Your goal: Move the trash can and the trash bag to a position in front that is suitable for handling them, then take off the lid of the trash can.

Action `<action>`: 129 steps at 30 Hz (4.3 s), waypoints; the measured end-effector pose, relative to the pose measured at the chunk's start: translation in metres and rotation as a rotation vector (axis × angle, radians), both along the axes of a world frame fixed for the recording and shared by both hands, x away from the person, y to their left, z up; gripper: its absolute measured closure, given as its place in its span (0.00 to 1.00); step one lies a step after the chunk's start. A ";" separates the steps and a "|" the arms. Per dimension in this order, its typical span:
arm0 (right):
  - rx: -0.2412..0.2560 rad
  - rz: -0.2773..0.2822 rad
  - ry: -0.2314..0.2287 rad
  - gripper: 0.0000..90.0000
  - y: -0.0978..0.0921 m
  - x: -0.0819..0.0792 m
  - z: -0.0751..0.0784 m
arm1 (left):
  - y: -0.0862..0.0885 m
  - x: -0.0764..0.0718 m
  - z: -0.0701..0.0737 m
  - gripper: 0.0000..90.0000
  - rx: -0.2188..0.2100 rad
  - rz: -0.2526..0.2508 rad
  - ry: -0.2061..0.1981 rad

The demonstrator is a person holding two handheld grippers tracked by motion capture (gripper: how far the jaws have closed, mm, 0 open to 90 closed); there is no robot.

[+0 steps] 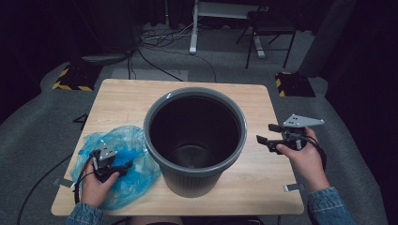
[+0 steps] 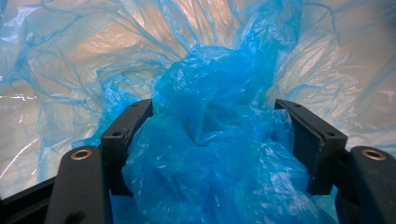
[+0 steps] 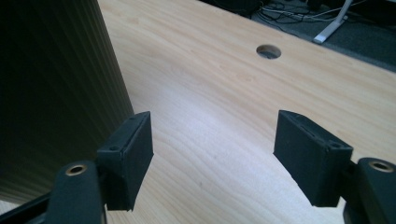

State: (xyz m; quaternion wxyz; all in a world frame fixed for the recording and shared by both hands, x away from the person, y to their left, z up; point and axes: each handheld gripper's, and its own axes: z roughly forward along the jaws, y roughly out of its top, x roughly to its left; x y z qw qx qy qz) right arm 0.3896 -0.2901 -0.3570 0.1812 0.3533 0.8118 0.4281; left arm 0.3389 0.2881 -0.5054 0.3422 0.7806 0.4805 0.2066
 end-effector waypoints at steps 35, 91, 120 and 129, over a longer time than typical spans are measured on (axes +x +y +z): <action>0.020 0.112 -0.128 0.34 0.071 0.027 0.138 | 0.000 0.000 0.000 0.34 -0.004 0.001 0.000; -0.144 0.223 0.069 0.82 0.169 0.068 0.122 | 0.001 0.001 0.000 0.34 -0.013 0.000 0.003; -0.028 0.244 0.146 0.88 0.143 0.060 0.150 | 0.001 0.001 0.000 0.34 -0.018 -0.001 0.005; 0.019 0.253 0.133 0.87 0.134 0.055 0.156 | 0.000 0.000 0.000 0.33 0.000 -0.003 0.003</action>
